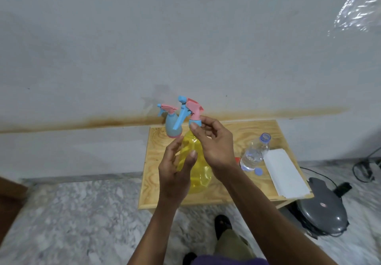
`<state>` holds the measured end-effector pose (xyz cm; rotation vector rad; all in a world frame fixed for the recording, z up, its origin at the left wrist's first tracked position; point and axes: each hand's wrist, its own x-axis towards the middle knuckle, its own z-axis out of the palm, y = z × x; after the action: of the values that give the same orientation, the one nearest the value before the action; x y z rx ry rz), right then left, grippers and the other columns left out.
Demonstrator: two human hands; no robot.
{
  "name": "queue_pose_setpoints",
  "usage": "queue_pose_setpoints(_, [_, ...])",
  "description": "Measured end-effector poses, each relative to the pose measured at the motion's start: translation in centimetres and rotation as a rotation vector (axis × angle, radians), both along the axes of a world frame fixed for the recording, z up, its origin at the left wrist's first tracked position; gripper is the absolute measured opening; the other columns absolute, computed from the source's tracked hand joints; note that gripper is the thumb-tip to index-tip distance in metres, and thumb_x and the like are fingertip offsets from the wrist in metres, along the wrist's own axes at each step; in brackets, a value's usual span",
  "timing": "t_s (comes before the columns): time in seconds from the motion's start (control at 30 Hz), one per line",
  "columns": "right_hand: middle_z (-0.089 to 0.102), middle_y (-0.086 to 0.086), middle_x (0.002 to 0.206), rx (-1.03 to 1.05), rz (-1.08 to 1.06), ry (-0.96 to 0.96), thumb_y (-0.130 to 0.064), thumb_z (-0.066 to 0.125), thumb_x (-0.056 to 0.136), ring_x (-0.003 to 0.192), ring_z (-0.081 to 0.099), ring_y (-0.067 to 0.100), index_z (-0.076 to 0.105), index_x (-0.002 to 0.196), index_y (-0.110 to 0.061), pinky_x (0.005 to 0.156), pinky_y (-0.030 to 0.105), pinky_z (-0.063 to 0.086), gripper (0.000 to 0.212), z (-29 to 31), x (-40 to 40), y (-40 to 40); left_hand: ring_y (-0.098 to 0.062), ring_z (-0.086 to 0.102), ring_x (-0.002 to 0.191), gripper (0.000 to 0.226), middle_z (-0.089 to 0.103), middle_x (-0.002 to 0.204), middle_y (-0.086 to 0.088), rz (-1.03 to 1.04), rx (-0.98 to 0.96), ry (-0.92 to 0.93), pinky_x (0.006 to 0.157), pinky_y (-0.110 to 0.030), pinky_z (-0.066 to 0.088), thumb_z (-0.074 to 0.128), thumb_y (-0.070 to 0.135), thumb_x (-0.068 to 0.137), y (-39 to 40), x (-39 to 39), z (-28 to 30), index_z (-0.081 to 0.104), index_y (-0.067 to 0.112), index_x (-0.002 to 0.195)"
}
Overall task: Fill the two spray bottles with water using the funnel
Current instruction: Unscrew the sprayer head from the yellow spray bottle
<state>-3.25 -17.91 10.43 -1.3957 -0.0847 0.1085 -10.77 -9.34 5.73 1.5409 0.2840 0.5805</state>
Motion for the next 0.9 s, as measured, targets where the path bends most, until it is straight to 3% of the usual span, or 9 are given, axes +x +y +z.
queue_pose_setpoints(0.13, [0.074, 0.007, 0.100, 0.065, -0.005, 0.033, -0.015, 0.068, 0.094, 0.088, 0.069, 0.008, 0.063, 0.109, -0.016, 0.077, 0.024, 0.053, 0.016, 0.4, -0.1, 0.3, 0.003, 0.058, 0.121, 0.046, 0.067, 0.121, 0.023, 0.002, -0.026, -0.001, 0.095, -0.018, 0.048, 0.068, 0.047, 0.080, 0.2, 0.2, 0.1, 0.058, 0.039, 0.124])
queue_pose_setpoints(0.23, [0.072, -0.002, 0.097, 0.042, -0.018, 0.001, -0.022, 0.067, 0.095, 0.085, 0.064, 0.004, 0.068, 0.106, -0.019, 0.076, 0.022, 0.050, 0.011, 0.4, -0.3, 0.5, 0.004, 0.056, 0.123, 0.046, 0.065, 0.122, 0.028, -0.013, -0.037, -0.002, 0.100, -0.022, 0.046, 0.067, 0.047, 0.080, 0.2, 0.4, 0.3, 0.057, 0.039, 0.125])
queue_pose_setpoints(0.33, [0.069, -0.008, 0.091, 0.041, -0.054, -0.022, -0.026, 0.074, 0.090, 0.086, 0.062, 0.005, 0.072, 0.102, -0.024, 0.082, 0.022, 0.052, 0.013, 0.5, -0.5, 0.6, 0.009, 0.054, 0.124, 0.047, 0.062, 0.122, 0.035, -0.016, -0.027, 0.000, 0.098, -0.015, 0.044, 0.065, 0.049, 0.081, 0.0, 0.2, 0.5, 0.054, 0.041, 0.126])
queue_pose_setpoints(0.43, [0.074, -0.005, 0.103, 0.073, -0.053, 0.016, -0.024, 0.071, 0.092, 0.102, 0.069, 0.010, 0.073, 0.094, -0.027, 0.091, 0.028, 0.054, 0.004, 0.5, -0.5, 0.7, 0.007, 0.053, 0.126, 0.047, 0.060, 0.125, 0.036, -0.012, -0.028, 0.000, 0.102, -0.021, 0.045, 0.063, 0.050, 0.082, 0.0, 0.1, 0.4, 0.053, 0.042, 0.127])
queue_pose_setpoints(0.6, [0.075, -0.002, 0.099, 0.038, -0.055, 0.015, -0.031, 0.070, 0.092, 0.092, 0.067, 0.009, 0.072, 0.107, -0.018, 0.087, 0.029, 0.055, 0.019, 0.5, -0.7, 0.9, 0.003, 0.052, 0.129, 0.049, 0.058, 0.129, 0.033, -0.015, -0.007, -0.001, 0.106, -0.032, 0.047, 0.062, 0.050, 0.084, 0.0, -0.1, 0.5, 0.052, 0.040, 0.130])
queue_pose_setpoints(0.7, [0.072, -0.006, 0.092, -0.004, -0.047, -0.013, -0.032, 0.074, 0.089, 0.085, 0.061, 0.007, 0.074, 0.109, -0.018, 0.083, 0.027, 0.053, 0.024, 0.4, -0.8, 0.8, 0.007, 0.051, 0.128, 0.049, 0.056, 0.128, 0.038, -0.020, 0.021, 0.003, 0.105, -0.027, 0.047, 0.062, 0.051, 0.083, -0.1, -0.2, 0.7, 0.050, 0.043, 0.130])
queue_pose_setpoints(0.8, [0.075, 0.000, 0.094, 0.001, -0.031, 0.024, -0.031, 0.072, 0.091, 0.090, 0.067, 0.009, 0.070, 0.116, -0.020, 0.084, 0.028, 0.055, 0.027, 0.4, -0.8, 0.6, 0.005, 0.056, 0.123, 0.052, 0.060, 0.125, 0.035, -0.020, 0.015, -0.002, 0.097, -0.019, 0.049, 0.066, 0.050, 0.081, 0.0, -0.5, 0.7, 0.051, 0.041, 0.130])
queue_pose_setpoints(0.9, [0.075, 0.000, 0.092, -0.009, -0.005, 0.031, -0.036, 0.074, 0.089, 0.087, 0.069, 0.009, 0.068, 0.110, -0.020, 0.080, 0.029, 0.055, 0.027, 0.6, -0.7, 0.3, -0.001, 0.057, 0.125, 0.055, 0.061, 0.129, 0.028, -0.037, 0.035, 0.004, 0.097, -0.021, 0.049, 0.070, 0.047, 0.082, 0.3, -0.9, 0.5, 0.051, 0.042, 0.132])
